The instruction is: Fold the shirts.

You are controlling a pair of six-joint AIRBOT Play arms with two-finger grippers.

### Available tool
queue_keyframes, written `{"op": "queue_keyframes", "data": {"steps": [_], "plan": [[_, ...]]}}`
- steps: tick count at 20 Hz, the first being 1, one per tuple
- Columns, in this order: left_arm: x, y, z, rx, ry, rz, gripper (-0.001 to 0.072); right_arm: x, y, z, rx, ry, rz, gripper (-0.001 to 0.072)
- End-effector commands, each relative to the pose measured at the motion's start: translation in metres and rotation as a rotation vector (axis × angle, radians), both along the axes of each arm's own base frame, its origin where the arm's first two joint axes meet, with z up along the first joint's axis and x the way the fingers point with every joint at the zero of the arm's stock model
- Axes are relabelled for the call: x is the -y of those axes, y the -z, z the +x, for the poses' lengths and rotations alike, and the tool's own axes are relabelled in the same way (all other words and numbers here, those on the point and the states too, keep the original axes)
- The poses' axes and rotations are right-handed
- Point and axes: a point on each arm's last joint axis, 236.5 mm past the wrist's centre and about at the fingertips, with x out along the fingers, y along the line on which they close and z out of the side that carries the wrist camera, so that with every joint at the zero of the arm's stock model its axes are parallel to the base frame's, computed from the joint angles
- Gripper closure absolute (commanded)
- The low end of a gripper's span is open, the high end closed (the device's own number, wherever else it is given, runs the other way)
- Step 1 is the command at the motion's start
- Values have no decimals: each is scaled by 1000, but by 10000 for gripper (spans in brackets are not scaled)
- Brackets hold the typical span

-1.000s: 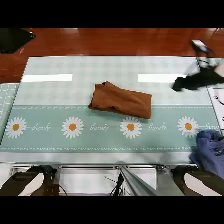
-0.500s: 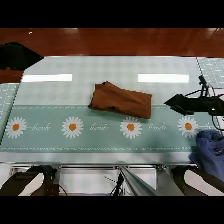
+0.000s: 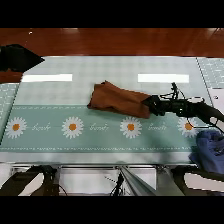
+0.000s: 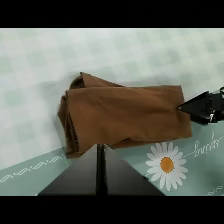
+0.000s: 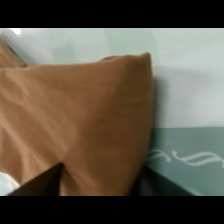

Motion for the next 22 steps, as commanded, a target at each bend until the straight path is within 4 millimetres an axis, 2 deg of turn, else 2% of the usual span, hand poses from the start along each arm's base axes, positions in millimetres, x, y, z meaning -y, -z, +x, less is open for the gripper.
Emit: {"op": "queue_keyframes", "data": {"steps": [1,2,3,4,6,7,10,12,14,16,18,20,22], "plan": [[0,0,0,0,-1,0,677,-13,6,-1,-15,-2,20,473],[0,0,0,-5,-5,-5,677,-11,1,0,-15,-1,40,686],[0,0,0,-16,-18,-17,677,-10,-10,2,5,-22,64,689],[0,0,0,-23,-26,-26,677,-9,-30,4,48,-69,95,690],[0,0,0,-22,-24,-26,677,5,-78,8,140,-144,118,690],[0,1,1,-24,-25,-26,677,17,-109,11,178,-155,111,689],[0,7,12,-40,-45,-43,677,62,-200,11,280,-117,20,689],[4,16,20,-67,-44,-51,677,99,-254,12,346,6,-66,690],[12,32,27,-108,-21,-45,676,135,-294,1,383,131,-132,690],[19,47,34,-128,24,-19,676,165,-313,-23,353,215,-189,689],[25,59,38,-157,46,-11,676,185,-318,-53,298,257,-202,689],[31,68,40,-161,81,7,676,208,-310,-85,205,314,-217,690],[34,73,42,-154,112,28,676,244,-289,-123,56,417,-282,690]]}}
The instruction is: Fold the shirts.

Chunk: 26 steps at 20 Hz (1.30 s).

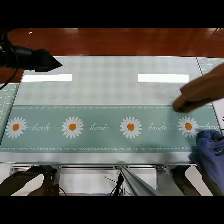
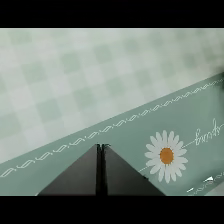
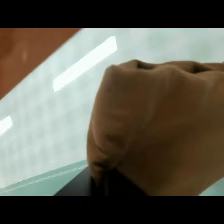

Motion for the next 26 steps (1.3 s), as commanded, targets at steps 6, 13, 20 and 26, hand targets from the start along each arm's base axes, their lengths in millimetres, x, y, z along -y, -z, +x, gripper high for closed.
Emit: {"op": "queue_keyframes", "data": {"steps": [6,13,20,26], "plan": [[5,17,18,28,51,36,676,131,59,-218,-672,684,-198,690],[1,6,40,111,-7,20,676,139,56,-283,-859,852,-261,689],[-1,-2,43,169,12,43,677,131,38,-329,-1007,911,-389,627],[-3,-12,52,240,17,62,676,130,37,-324,-978,906,-390,238]]}}
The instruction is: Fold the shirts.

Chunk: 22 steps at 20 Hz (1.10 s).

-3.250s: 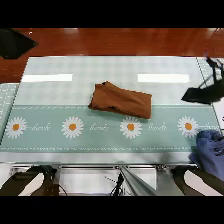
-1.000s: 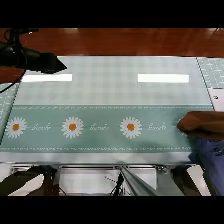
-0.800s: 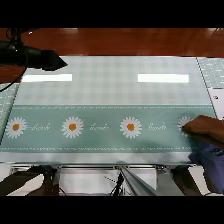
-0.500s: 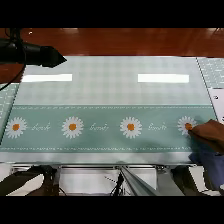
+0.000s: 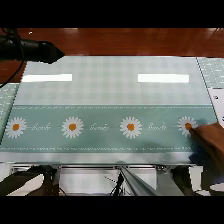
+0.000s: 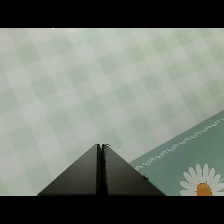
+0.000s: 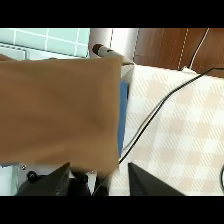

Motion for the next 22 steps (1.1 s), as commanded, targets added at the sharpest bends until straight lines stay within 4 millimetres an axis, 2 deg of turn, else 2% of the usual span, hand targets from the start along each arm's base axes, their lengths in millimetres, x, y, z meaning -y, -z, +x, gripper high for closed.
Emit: {"op": "queue_keyframes", "data": {"steps": [1,5,7,8,9,10,11,12,13,15,17,18,19,20,21,22], "plan": [[-2,-5,5,40,3,12,676,-2,-2,-1,-1,1,-11,223],[-2,-6,6,46,-1,12,676,2,-2,4,17,-8,-27,223],[-3,-5,7,44,-2,15,674,12,-4,17,64,-44,-67,224],[-4,-3,7,50,5,31,648,22,-6,32,118,-81,-104,225],[-6,-1,8,57,12,53,570,30,-8,54,198,-134,-134,226],[-10,3,10,55,7,76,475,32,-9,89,311,-246,-131,226],[-15,8,12,50,1,102,341,26,-9,125,419,-376,-94,227],[-19,17,13,33,1,131,241,18,-7,156,504,-479,-40,227],[-22,26,10,4,9,157,238,8,-3,179,532,-565,15,227],[-30,46,5,-53,26,233,238,-18,11,216,475,-796,97,283],[-38,69,0,-110,19,306,238,-52,18,259,409,-1034,109,281],[-39,82,-8,-157,23,329,238,-74,18,285,408,-1143,97,236],[-38,94,-19,-219,23,337,229,-97,15,310,433,-1226,74,146],[-34,102,-30,-273,31,334,106,-119,12,331,467,-1283,53,106],[-29,106,-41,-324,32,326,44,-140,11,348,489,-1337,40,106],[-24,108,-46,-352,22,314,44,-158,15,357,483,-1377,48,106]]}}
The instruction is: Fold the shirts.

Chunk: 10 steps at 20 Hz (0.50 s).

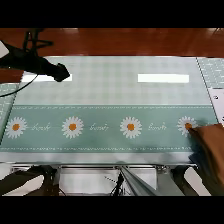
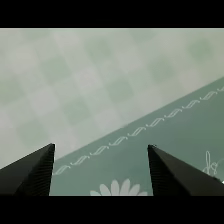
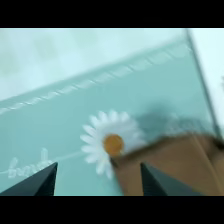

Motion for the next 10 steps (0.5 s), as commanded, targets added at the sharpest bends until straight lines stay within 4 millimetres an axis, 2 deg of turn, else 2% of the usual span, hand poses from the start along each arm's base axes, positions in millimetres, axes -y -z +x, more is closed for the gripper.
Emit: {"op": "queue_keyframes", "data": {"steps": [1,5,7,10], "plan": [[6,19,-26,-136,-46,18,44,-72,9,48,28,-184,-34,107],[3,24,-27,-143,-129,90,73,-98,59,29,-248,-241,-42,111],[8,25,-29,-120,-107,150,73,-110,68,32,-275,-280,-46,116],[24,23,-28,-79,-61,168,73,-116,67,48,-215,-299,-68,116]]}}
